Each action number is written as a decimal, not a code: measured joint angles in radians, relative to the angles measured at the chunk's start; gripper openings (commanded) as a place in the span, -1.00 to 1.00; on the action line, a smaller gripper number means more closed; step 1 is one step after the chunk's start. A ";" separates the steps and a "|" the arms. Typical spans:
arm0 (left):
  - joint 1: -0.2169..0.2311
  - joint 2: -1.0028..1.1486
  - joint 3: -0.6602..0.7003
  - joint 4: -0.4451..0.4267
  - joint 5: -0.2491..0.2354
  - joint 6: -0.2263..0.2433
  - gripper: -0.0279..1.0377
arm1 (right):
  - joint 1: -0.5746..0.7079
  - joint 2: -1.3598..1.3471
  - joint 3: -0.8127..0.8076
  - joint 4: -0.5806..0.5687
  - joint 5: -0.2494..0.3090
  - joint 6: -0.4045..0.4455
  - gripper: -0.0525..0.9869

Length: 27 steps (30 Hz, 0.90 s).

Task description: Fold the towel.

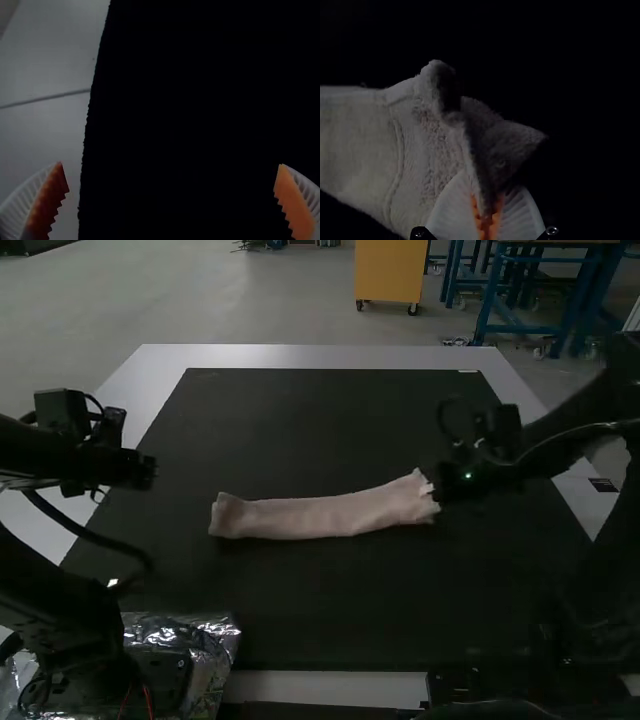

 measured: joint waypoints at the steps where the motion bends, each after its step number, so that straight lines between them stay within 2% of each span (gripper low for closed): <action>1: -0.013 0.000 0.000 0.003 -0.006 0.000 0.87 | 0.008 0.000 0.002 -0.005 -0.004 0.001 -0.95; 6: -0.072 0.000 0.000 0.014 -0.031 -0.010 0.87 | 0.140 0.000 0.037 -0.006 -0.007 0.031 -0.95; 9: -0.092 0.000 0.000 0.015 -0.043 -0.014 0.87 | 0.242 0.000 0.064 0.007 -0.015 0.068 -0.95; 18: -0.095 0.000 0.000 0.021 -0.060 -0.018 0.87 | 0.438 0.024 0.162 0.058 -0.021 0.171 -0.95; 27: -0.095 0.000 0.000 0.036 -0.061 -0.018 0.87 | 0.551 0.167 0.274 0.083 -0.020 0.201 -0.95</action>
